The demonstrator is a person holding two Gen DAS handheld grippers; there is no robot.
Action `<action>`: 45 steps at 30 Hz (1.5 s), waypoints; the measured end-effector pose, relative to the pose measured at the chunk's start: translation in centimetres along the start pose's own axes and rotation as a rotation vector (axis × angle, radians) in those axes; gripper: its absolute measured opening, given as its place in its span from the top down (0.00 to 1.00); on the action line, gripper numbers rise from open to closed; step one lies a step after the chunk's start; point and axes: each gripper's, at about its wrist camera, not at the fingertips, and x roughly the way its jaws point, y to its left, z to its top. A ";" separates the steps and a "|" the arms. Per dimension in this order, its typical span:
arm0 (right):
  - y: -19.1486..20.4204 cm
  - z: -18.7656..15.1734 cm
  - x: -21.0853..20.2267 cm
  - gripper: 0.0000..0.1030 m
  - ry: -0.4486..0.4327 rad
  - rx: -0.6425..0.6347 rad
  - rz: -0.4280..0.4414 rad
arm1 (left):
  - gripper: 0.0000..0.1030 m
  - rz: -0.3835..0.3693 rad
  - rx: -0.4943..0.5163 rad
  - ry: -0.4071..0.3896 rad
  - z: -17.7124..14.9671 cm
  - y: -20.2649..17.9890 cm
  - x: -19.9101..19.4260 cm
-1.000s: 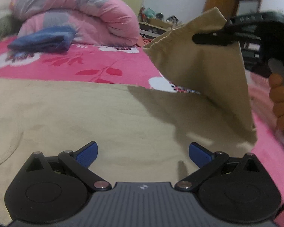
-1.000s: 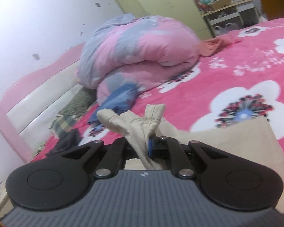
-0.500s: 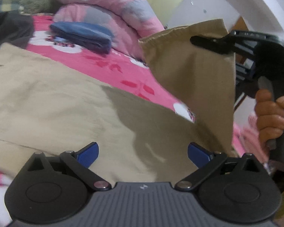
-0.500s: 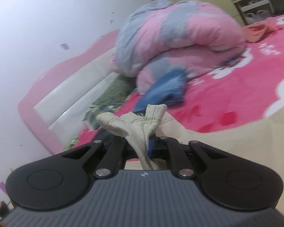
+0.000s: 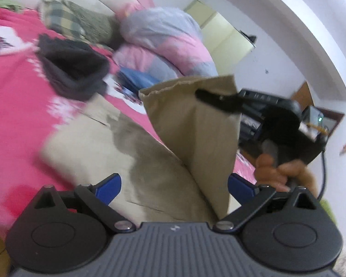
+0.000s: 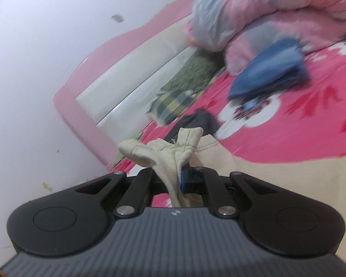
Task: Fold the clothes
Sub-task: 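Fold the held cuff over the trousers and open the right tool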
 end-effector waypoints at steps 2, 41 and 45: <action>1.6 -1.2 1.8 0.97 0.034 -0.057 -0.008 | 0.03 0.020 -0.016 -0.016 0.1 1.1 -1.5; 8.5 -11.6 5.1 0.96 0.218 -0.842 -0.268 | 0.13 -0.017 -0.165 -0.076 0.5 4.7 -1.4; 6.4 -9.4 3.4 0.60 0.248 -0.651 -0.152 | 0.13 -0.048 -0.185 -0.054 0.2 5.1 -0.8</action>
